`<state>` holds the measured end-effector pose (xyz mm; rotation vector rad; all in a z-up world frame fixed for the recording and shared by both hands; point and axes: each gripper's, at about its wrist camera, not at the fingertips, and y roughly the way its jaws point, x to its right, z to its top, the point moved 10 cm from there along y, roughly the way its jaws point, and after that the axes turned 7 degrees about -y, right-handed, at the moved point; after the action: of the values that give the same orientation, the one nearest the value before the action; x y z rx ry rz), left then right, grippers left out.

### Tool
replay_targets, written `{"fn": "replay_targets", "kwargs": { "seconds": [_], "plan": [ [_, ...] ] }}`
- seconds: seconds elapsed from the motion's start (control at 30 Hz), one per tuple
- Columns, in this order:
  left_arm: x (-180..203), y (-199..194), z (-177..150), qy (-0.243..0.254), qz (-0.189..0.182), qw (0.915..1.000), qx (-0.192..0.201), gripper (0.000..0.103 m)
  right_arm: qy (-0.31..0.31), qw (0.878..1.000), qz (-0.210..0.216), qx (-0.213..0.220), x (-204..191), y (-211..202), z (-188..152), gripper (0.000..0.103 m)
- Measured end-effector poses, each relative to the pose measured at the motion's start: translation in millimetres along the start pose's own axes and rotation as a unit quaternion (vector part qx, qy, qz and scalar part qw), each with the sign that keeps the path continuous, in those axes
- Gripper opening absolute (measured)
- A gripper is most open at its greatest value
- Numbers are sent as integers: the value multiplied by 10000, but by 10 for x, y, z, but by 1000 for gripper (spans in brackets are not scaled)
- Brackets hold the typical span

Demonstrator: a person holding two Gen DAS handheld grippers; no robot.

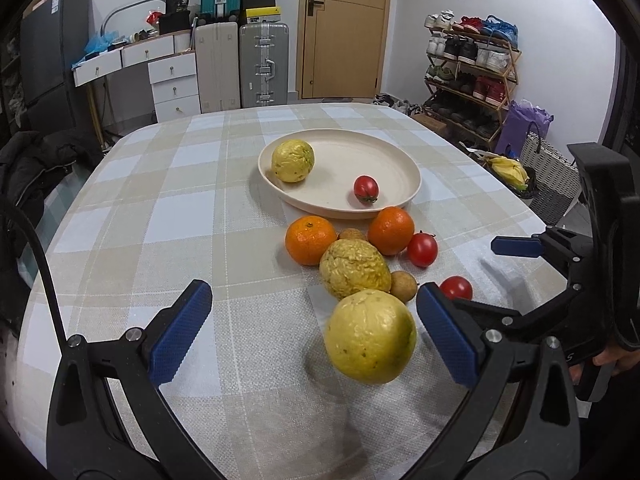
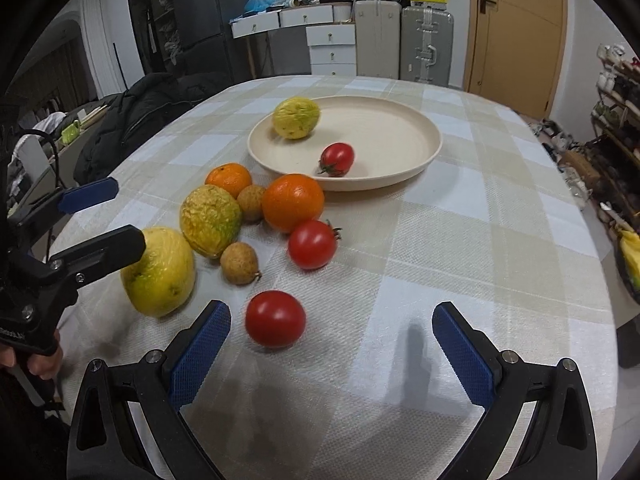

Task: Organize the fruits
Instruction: 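Withdraw both open tools from the plate back toward the fruit pile, then grasp the large yellow fruit with the left tool while the right tool grasps another red tomato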

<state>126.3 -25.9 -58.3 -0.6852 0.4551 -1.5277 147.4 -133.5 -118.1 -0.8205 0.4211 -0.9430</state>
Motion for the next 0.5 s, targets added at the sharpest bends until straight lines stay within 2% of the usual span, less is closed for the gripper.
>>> {"fn": "replay_targets", "kwargs": {
  "seconds": [0.5],
  "plan": [
    [9,87,-61,75,1,9998,-167,102,-91,9997,-93,-189,-10,20,-69,102]
  ]
}}
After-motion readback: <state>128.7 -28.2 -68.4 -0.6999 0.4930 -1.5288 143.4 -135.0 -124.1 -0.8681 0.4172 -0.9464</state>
